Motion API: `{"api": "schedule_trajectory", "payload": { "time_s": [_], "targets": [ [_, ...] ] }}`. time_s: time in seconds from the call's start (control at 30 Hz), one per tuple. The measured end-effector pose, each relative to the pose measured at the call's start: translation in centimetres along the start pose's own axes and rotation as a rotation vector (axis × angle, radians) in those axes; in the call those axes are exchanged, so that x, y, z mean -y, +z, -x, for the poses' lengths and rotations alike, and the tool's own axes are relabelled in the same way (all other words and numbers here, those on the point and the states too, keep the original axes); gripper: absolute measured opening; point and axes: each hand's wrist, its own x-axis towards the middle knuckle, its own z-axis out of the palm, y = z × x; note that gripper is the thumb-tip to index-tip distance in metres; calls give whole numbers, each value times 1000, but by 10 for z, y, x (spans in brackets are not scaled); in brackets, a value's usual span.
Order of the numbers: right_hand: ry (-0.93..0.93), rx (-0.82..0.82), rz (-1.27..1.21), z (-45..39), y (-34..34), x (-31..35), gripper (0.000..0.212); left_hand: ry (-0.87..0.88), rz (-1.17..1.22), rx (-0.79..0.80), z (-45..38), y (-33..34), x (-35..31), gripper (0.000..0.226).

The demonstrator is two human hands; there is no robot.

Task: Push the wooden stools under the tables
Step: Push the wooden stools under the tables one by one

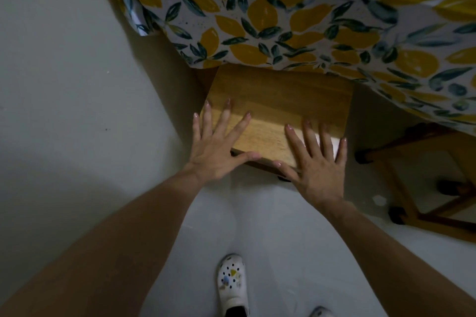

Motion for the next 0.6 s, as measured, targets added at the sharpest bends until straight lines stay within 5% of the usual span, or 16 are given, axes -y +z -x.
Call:
{"api": "schedule_trajectory", "payload": {
  "time_s": [0.27, 0.43, 0.6],
  "targets": [
    [-62, 124, -170, 6, -28, -11, 85, 31, -33, 195, 2, -26, -9, 88],
    [130, -50, -307, 45, -47, -43, 94, 186, 67, -12, 20, -42, -53, 69],
    [301, -224, -321, 94, -67, -119, 95, 347, 126, -43, 25, -39, -151, 73]
  ]
}}
